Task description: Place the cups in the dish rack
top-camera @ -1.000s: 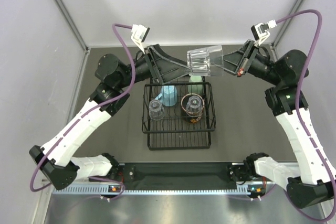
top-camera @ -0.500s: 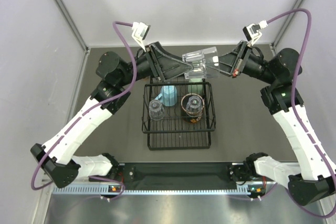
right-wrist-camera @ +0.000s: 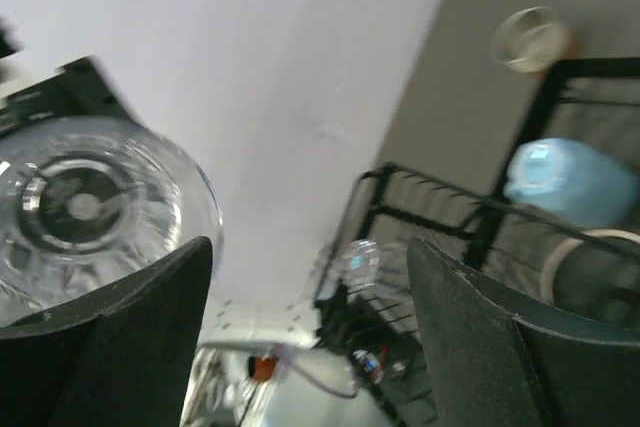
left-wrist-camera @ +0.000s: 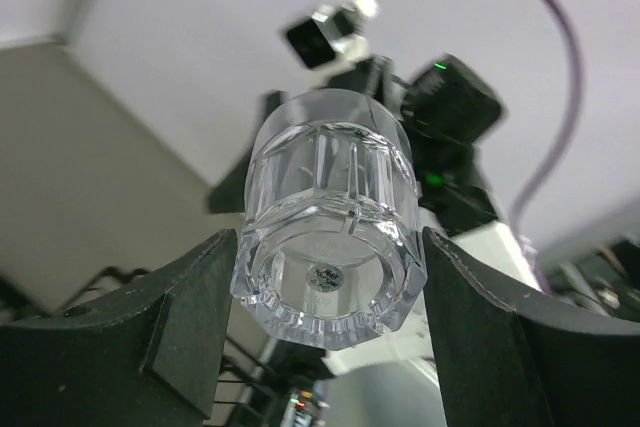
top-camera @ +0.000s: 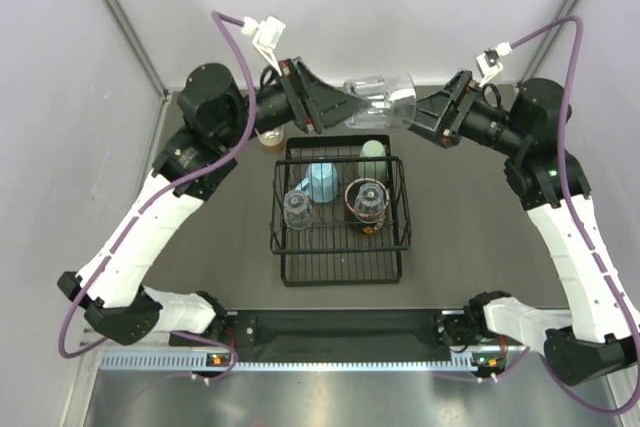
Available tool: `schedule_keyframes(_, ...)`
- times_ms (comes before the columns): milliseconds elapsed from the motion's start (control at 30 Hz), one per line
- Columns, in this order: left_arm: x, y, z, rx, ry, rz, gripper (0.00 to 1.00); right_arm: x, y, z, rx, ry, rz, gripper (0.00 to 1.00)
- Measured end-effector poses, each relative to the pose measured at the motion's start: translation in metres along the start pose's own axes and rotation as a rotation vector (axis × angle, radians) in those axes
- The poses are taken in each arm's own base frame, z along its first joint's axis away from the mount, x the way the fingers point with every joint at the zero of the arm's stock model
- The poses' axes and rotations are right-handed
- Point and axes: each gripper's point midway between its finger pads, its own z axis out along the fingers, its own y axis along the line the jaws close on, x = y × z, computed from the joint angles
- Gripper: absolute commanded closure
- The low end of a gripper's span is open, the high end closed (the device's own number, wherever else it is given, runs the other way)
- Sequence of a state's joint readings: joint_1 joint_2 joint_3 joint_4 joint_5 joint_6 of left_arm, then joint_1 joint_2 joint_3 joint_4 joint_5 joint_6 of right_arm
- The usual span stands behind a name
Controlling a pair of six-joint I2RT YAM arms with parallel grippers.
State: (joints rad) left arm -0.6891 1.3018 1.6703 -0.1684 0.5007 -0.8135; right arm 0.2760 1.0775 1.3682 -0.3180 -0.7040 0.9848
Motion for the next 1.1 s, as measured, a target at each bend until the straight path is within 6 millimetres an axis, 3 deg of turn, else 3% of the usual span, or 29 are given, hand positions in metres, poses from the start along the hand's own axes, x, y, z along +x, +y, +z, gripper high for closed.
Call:
schedule_keyframes(100,-0.02,0.021,-0.005,-0.173,-0.052,0.045,1.0,-0.011,-0.029,-0.013,0.182,-0.06,-0.02,0.23)
schedule_keyframes(233,-0.054,0.067,-0.026,-0.442,-0.132,0.085,1.0,-0.011,-0.077,-0.04,0.442,-0.091,-0.033,0.23)
schedule_keyframes(367,-0.083,0.135,-0.057,-0.69,-0.186,0.094,1.0,0.007,-0.108,-0.064,0.608,-0.045,-0.032,0.23)
schedule_keyframes(533,-0.092,0.234,-0.092,-0.92,-0.163,0.003,1.0,0.021,-0.111,-0.087,0.675,-0.018,-0.066,0.22)
schedule_keyframes(700,-0.064,0.331,-0.106,-1.029,-0.03,-0.145,1.0,0.03,-0.11,-0.104,0.71,-0.012,-0.089,0.22)
schedule_keyframes(833,-0.03,0.388,-0.108,-1.067,0.083,-0.221,1.0,0.035,-0.109,-0.114,0.732,-0.018,-0.1,0.21)
schedule_keyframes(967,-0.004,0.414,-0.102,-1.05,0.167,-0.265,1.0,0.037,-0.107,-0.122,0.749,-0.033,-0.108,0.21)
schedule_keyframes(1100,0.009,0.418,-0.096,-1.019,0.209,-0.282,1.0,0.038,-0.108,-0.126,0.762,-0.038,-0.113,0.21)
